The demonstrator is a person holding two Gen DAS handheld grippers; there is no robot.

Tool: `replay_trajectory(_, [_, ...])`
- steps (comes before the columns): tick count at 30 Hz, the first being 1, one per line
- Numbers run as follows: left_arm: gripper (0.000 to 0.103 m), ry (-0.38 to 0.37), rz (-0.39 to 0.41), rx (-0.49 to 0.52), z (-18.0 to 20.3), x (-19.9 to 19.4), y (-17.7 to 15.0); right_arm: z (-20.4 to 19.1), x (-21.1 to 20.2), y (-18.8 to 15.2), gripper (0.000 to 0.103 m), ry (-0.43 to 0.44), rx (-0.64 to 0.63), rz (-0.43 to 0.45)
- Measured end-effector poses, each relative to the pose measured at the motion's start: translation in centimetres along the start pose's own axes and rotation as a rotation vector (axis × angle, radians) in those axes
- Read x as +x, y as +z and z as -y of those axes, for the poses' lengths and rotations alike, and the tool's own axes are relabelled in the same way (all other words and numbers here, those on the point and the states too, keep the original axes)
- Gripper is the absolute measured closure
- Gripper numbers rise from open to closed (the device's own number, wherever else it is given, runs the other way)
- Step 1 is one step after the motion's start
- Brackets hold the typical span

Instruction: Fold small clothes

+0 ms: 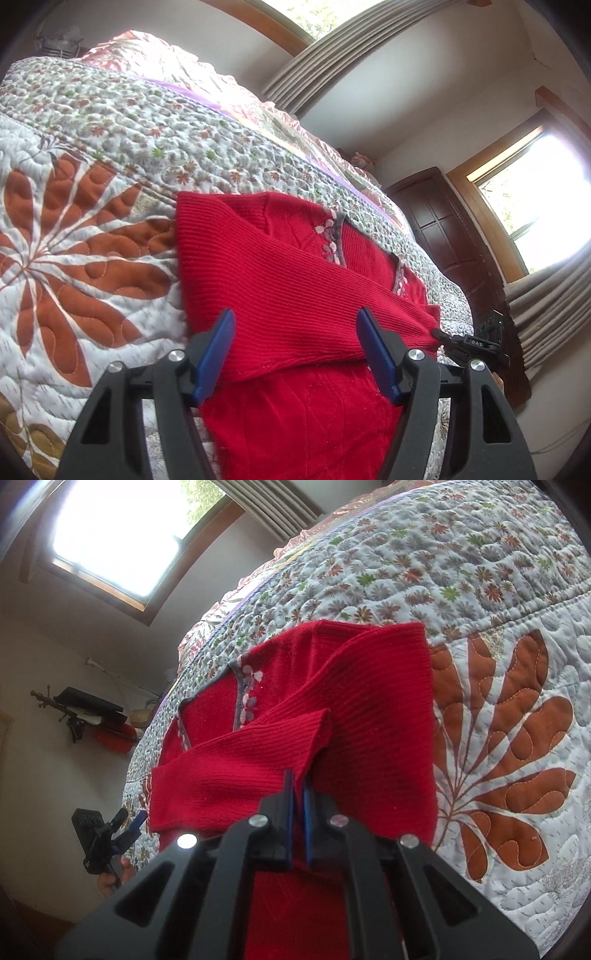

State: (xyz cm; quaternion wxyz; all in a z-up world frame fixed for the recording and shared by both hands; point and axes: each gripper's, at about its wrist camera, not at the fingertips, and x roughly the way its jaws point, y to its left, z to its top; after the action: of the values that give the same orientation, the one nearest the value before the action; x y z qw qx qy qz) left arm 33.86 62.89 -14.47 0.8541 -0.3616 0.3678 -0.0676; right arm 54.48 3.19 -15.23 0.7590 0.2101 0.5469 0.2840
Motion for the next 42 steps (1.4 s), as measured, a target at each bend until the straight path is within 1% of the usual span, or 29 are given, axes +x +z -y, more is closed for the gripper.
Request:
replay_trajectory(1, [0.035, -0.004, 0.002, 0.001, -0.1, -0.1, 0.0, 0.1, -0.2, 0.1, 0.094, 0.009, 0.0, 0.006])
replay_trajectory(3, [0.035, -0.008, 0.013, 0.003, -0.2, -0.5, 0.2, 0.3, -0.8, 0.4, 0.079, 0.017, 0.013, 0.032])
replay_trajectory(4, [0.035, -0.011, 0.018, 0.001, -0.3, -0.6, 0.3, 0.4, -1.0, 0.6, 0.069, 0.017, 0.017, 0.044])
replay_trajectory(5, [0.035, -0.012, 0.021, -0.003, -0.4, -0.8, 0.4, 0.3, -0.9, 0.8, 0.068, 0.013, 0.016, 0.043])
replay_trajectory(8, [0.035, -0.008, 0.025, -0.009, -0.6, -1.0, 0.6, -0.2, 0.1, 1.3, 0.068, -0.026, -0.001, 0.028])
replay_trajectory(10, [0.035, -0.004, 0.026, -0.008, -0.6, -1.0, 0.7, -0.6, 0.9, 1.5, 0.068, -0.036, -0.012, 0.016])
replay_trajectory(11, [0.035, -0.006, 0.025, -0.011, -0.6, -1.0, 0.7, -0.9, 1.3, 1.6, 0.072, -0.035, -0.018, 0.008])
replay_trajectory(12, [0.035, -0.007, 0.025, -0.013, -0.6, -1.0, 0.7, -1.2, 1.7, 1.6, 0.081, -0.037, -0.03, 0.0])
replay_trajectory(13, [0.035, -0.007, 0.025, -0.017, -0.6, -0.9, 0.8, -1.6, 1.8, 1.7, 0.1, -0.06, -0.047, 0.006])
replay_trajectory(14, [0.035, -0.008, 0.024, -0.018, -0.6, -0.9, 0.8, -2.0, 1.6, 1.8, 0.101, -0.074, -0.061, 0.028])
replay_trajectory(20, [0.035, -0.013, 0.013, 0.006, 0.2, -0.1, 1.1, -2.6, -1.9, 2.5, 0.101, -0.042, -0.074, 0.146])
replay_trajectory(22, [0.035, -0.01, 0.005, 0.006, 0.2, 0.5, 1.2, -2.0, -2.1, 2.5, 0.101, -0.047, -0.065, 0.134])
replay_trajectory(24, [0.035, -0.003, -0.003, 0.001, 0.1, 1.2, 1.1, -1.7, -1.1, 2.1, 0.101, -0.073, -0.08, 0.088])
replay_trajectory(26, [0.035, -0.012, -0.008, -0.004, 0.1, 1.7, 1.0, -1.6, 0.2, 1.6, 0.101, -0.101, -0.095, 0.053])
replay_trajectory(28, [0.035, -0.023, -0.015, 0.003, 0.3, 2.1, 1.0, -1.2, 0.3, 1.6, 0.101, -0.124, -0.09, 0.071])
replay_trajectory(30, [0.035, -0.016, -0.018, 0.011, 0.5, 2.4, 1.2, -0.2, -0.2, 1.8, 0.101, -0.144, -0.061, 0.096])
replay_trajectory(32, [0.035, -0.012, -0.02, 0.018, 0.7, 2.7, 1.5, 0.4, -0.5, 1.9, 0.101, -0.135, -0.047, 0.094])
replay_trajectory(35, [0.035, 0.024, -0.04, 0.031, 0.5, 3.6, 1.7, 0.4, -0.1, 1.5, 0.101, -0.15, -0.076, 0.071])
replay_trajectory(37, [0.035, 0.052, -0.057, 0.027, 0.1, 4.2, 1.7, 0.6, -0.4, 1.5, 0.1, -0.142, -0.06, 0.076])
replay_trajectory(38, [0.035, 0.051, -0.057, 0.023, 0.0, 4.2, 1.7, 0.6, -0.9, 1.5, 0.095, -0.13, -0.051, 0.097])
replay_trajectory(39, [0.035, 0.041, -0.051, 0.021, 0.1, 4.1, 1.7, 0.6, -1.8, 1.5, 0.094, -0.122, -0.041, 0.133])
replay_trajectory(40, [0.035, 0.025, -0.043, 0.026, 0.3, 3.8, 1.7, 0.6, -2.7, 1.4, 0.093, -0.108, -0.037, 0.162])
replay_trajectory(42, [0.035, 0.009, -0.032, 0.049, 0.8, 3.5, 1.9, 0.1, -3.5, 1.5, 0.093, -0.079, -0.049, 0.184])
